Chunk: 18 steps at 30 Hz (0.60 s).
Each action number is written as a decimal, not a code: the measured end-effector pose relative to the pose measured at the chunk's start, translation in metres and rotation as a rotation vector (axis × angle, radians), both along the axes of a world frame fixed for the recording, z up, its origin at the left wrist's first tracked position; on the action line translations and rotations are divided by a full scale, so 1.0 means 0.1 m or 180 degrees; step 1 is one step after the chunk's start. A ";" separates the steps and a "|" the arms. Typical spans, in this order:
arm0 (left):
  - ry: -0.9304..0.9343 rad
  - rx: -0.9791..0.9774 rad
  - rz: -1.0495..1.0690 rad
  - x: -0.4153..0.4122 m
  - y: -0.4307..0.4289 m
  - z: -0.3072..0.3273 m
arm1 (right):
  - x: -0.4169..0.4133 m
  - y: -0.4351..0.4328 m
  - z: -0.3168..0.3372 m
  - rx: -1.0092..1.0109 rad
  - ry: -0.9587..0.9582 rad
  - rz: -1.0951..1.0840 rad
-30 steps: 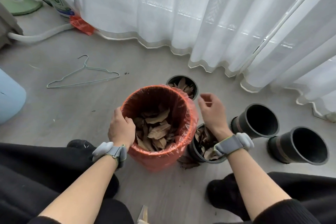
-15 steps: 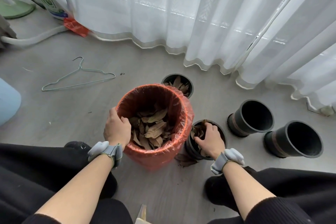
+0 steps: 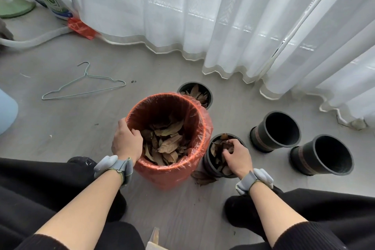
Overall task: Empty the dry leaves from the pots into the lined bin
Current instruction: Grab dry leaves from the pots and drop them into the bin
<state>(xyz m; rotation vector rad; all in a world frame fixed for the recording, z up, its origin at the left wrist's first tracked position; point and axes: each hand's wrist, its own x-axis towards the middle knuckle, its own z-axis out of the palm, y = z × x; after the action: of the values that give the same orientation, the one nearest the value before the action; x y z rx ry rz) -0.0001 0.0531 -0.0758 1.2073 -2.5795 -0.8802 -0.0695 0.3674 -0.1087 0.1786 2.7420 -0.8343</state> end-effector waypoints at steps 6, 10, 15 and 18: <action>-0.0024 -0.0015 0.0001 -0.01 0.01 -0.01 | -0.03 0.13 0.22 -0.0655 0.0429 -0.0230; -0.0044 0.0006 0.0011 -0.01 0.02 -0.01 | -0.05 0.18 0.33 -0.0880 0.0507 -0.0249; -0.0131 -0.0018 -0.0035 -0.01 0.03 -0.02 | 0.03 0.26 0.22 -0.1134 0.0201 -0.0745; -0.0140 -0.0010 -0.0021 0.00 0.04 -0.02 | 0.03 0.27 0.19 -0.1497 -0.0030 -0.1269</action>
<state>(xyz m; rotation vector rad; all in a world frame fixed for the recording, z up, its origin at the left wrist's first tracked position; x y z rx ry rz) -0.0002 0.0574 -0.0775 1.2316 -2.6195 -0.8600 -0.0667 0.3948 -0.0892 0.6378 2.4443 -1.5440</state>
